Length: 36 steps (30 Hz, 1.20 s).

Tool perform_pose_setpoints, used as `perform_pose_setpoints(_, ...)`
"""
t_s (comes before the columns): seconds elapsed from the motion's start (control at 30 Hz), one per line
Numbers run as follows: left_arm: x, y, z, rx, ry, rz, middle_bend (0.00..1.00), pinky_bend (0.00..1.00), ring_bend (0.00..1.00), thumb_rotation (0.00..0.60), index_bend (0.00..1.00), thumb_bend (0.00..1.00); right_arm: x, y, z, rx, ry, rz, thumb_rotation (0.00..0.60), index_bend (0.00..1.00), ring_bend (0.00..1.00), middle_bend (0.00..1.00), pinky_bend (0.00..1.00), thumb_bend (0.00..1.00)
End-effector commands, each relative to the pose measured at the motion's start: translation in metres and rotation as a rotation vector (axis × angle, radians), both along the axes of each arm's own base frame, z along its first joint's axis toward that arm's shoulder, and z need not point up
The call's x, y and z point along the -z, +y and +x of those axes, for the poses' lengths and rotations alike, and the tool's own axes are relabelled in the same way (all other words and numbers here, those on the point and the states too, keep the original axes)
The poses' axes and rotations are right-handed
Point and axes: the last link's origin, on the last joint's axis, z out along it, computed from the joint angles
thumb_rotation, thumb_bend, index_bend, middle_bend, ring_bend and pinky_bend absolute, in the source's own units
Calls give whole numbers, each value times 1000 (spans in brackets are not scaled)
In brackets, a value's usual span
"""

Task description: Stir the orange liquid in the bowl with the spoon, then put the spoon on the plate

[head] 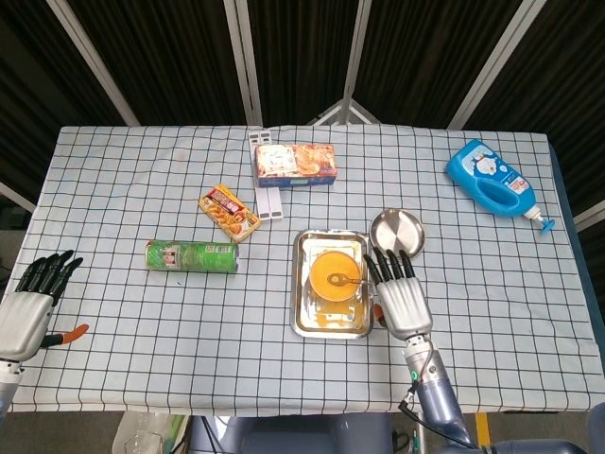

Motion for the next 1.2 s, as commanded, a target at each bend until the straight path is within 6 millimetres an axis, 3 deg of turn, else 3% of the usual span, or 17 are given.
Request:
perform_pose_setpoints(0.03, 0, 0, 0, 1, 2, 0, 0, 0, 0, 600, 0, 0, -13, 13, -14, 17, -25, -6, 600, 48, 0, 57, 0, 390)
perform_pose_setpoints(0.13, 1, 0, 1, 4, 5, 0, 0, 0, 0, 600, 0, 0, -19, 19, -24, 31, -48, -1, 600, 65, 0, 57, 0, 390)
perform_pose_setpoints(0.33, 2, -1, 2, 4, 11, 0, 0, 0, 0, 600, 0, 0, -18, 14, -26, 20, -67, 7, 600, 290, 0, 88, 0, 390)
perform_pose_setpoints(0.73, 0, -1, 0, -3, 2, -1, 0, 0, 0, 600, 0, 0, 13, -22, 4, -15, -52, 43, 600, 345, 68, 274, 0, 411)
perform_pose_setpoints(1.0, -2, 0, -3, -15, -7, -6, 0, 0, 0, 600, 0, 0, 32, -38, 14, 2, 19, 64, 600, 346, 68, 280, 0, 411)
perform_pose_setpoints(1.2, -2, 1, -3, -21, -18, -17, 0, 0, 0, 600, 0, 0, 39, -46, 10, 40, 45, 59, 600, 430, 69, 280, 0, 412)
